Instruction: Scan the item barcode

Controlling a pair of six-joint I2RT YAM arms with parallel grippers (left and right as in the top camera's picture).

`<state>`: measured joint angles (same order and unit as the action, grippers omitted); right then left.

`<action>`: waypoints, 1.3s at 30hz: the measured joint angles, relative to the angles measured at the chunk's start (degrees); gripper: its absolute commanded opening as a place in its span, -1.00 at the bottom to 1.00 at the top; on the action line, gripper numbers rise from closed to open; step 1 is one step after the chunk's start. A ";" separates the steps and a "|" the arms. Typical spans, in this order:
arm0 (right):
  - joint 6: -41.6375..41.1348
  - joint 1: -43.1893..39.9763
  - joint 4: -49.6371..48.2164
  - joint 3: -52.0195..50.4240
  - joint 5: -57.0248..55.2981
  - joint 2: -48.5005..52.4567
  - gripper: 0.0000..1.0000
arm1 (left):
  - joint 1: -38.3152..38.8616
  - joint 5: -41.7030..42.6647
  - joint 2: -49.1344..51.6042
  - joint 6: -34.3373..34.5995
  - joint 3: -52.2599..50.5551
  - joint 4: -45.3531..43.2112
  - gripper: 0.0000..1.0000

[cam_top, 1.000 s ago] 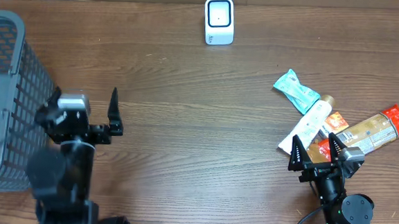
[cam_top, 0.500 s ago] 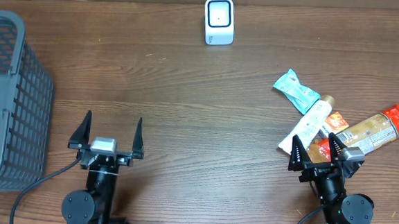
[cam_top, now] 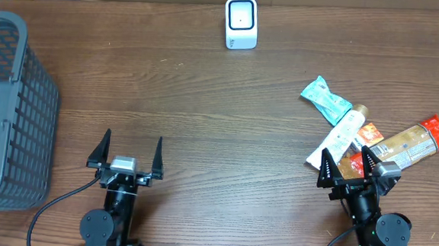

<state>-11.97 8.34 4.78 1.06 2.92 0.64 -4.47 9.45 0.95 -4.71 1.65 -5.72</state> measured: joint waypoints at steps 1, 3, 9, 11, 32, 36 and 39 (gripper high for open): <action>0.00 0.00 -0.02 0.00 0.02 -0.02 1.00 | 0.00 0.00 0.00 0.00 -0.35 0.46 1.00; -0.02 0.00 -0.02 0.00 0.02 0.00 1.00 | 0.02 0.00 0.00 0.00 -0.83 1.57 1.00; -0.02 0.00 0.00 0.00 0.04 0.00 1.00 | 0.02 0.00 0.00 0.00 -1.09 3.58 1.00; -0.02 0.00 -0.02 0.00 0.02 0.00 1.00 | 0.02 0.00 -0.04 0.00 -1.09 5.01 0.99; -0.02 0.00 -0.02 0.00 0.02 -0.02 1.00 | 0.37 0.00 -0.04 0.00 -1.16 9.16 1.00; -0.02 0.00 -0.02 0.00 0.02 0.00 1.00 | 0.37 0.00 -0.04 0.00 -1.16 9.16 0.99; -0.02 0.00 0.00 0.00 0.02 0.00 1.00 | 0.37 0.00 -0.04 0.00 -1.16 9.16 1.00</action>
